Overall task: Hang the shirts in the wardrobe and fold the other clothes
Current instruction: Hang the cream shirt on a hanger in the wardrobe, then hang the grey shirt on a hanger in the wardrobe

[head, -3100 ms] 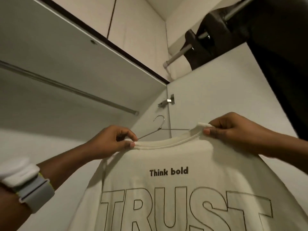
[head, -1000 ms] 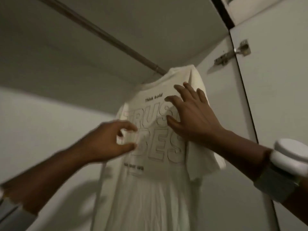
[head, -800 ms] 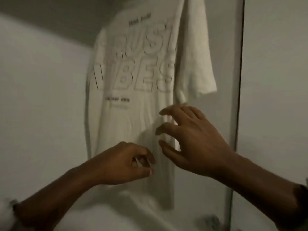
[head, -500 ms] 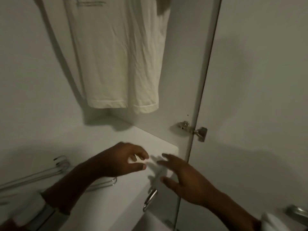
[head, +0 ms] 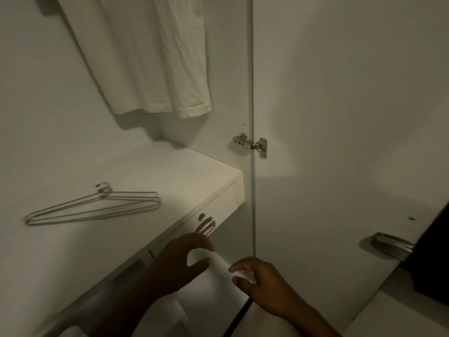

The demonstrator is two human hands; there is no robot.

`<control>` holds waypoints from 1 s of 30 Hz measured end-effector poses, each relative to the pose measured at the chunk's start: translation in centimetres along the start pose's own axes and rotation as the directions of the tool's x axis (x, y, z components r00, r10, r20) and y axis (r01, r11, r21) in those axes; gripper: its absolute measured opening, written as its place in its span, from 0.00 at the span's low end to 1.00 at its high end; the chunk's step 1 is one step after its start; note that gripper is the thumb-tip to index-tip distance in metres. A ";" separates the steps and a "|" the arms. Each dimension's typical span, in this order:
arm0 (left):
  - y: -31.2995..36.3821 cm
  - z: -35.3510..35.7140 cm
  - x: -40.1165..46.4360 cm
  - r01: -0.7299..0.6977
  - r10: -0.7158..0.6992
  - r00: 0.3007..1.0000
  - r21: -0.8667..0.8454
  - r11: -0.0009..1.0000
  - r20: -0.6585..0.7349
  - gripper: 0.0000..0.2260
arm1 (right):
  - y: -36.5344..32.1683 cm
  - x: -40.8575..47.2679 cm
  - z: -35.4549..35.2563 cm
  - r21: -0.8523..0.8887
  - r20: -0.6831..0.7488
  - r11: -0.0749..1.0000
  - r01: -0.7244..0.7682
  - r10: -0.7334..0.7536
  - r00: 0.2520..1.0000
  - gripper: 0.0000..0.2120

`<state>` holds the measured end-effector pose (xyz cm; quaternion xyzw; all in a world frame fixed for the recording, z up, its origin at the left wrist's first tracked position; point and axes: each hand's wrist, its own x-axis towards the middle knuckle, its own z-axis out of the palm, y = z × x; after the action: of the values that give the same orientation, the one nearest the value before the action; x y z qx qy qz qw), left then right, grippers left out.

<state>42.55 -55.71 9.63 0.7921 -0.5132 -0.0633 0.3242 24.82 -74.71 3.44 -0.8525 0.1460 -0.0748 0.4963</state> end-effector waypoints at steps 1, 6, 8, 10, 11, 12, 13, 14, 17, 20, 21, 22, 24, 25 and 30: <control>-0.2 -1.0 -1.0 0.025 -0.024 0.999 0.017 1.000 -0.049 0.12 | -0.7 0.4 0.4 0.022 0.000 1.000 0.020 -0.020 1.000 0.08; -2.7 -7.5 -3.0 0.129 -0.089 0.943 0.105 0.986 -0.321 0.12 | -5.4 4.2 1.1 0.039 -0.025 0.993 0.114 -0.113 0.993 0.05; -5.0 -9.8 -3.3 0.242 -0.166 0.902 0.149 0.959 -0.399 0.20 | -8.1 6.6 1.0 0.022 -0.038 0.982 0.189 -0.188 0.981 0.05; -7.9 -11.8 -3.8 0.437 -0.345 0.848 0.161 0.885 -0.403 0.33 | -11.3 9.9 1.6 0.016 -0.054 0.972 0.234 -0.233 0.971 0.06; -9.3 -12.3 -4.1 0.529 -0.447 0.818 0.168 0.832 -0.362 0.41 | -12.8 12.0 2.2 0.014 -0.059 0.969 0.246 -0.244 0.968 0.06; -10.3 -12.1 -4.2 0.590 -0.521 0.796 0.206 0.781 -0.308 0.49 | -14.0 13.8 2.7 0.006 -0.064 0.968 0.250 -0.249 0.966 0.05; -10.8 -11.5 -4.2 0.622 -0.567 0.782 0.263 0.737 -0.259 0.55 | -14.9 15.5 3.1 -0.013 -0.071 0.968 0.252 -0.252 0.965 0.06; -11.0 -10.8 -4.3 0.626 -0.579 0.780 0.318 0.712 -0.239 0.58 | -15.7 17.0 3.5 -0.030 -0.068 0.967 0.255 -0.256 0.964 0.10; -10.7 -9.8 -4.1 0.632 -0.592 0.772 0.367 0.682 -0.229 0.60 | -16.9 20.6 5.6 -0.057 -0.052 0.978 0.199 -0.202 0.978 0.28; -10.2 -10.9 -4.0 0.656 -0.635 0.750 0.326 0.681 -0.184 0.60 | -16.1 21.0 8.1 -0.170 -0.099 0.971 0.166 -0.184 0.978 0.38; -10.0 -10.1 -3.1 0.641 -0.617 0.766 0.294 0.709 -0.180 0.56 | -14.7 20.1 8.0 -0.248 -0.128 0.953 0.174 -0.210 0.969 0.39; -9.4 -10.3 -3.7 0.646 -0.606 0.763 0.233 0.727 -0.225 0.52 | -15.1 19.0 8.9 -0.321 -0.103 0.915 0.246 -0.292 0.951 0.38; -6.8 -8.1 -2.3 0.529 -0.497 0.840 0.124 0.840 -0.217 0.40 | -12.8 15.8 8.7 -0.327 -0.169 0.914 0.241 -0.308 0.936 0.34; -5.1 -6.7 -1.9 0.432 -0.406 0.878 0.053 0.900 -0.255 0.32 | -11.7 14.2 8.8 -0.300 -0.214 0.919 0.257 -0.327 0.921 0.32; 2.7 3.9 -1.7 0.036 -0.025 0.999 -0.354 0.935 0.035 0.14 | -0.1 0.8 8.6 -0.097 -0.241 0.995 0.025 -0.048 0.969 0.20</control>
<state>38.02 -56.65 7.74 0.7276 -0.4861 -0.1716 0.4527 27.94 -67.84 -0.77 -0.8617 0.1935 -0.1808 0.4328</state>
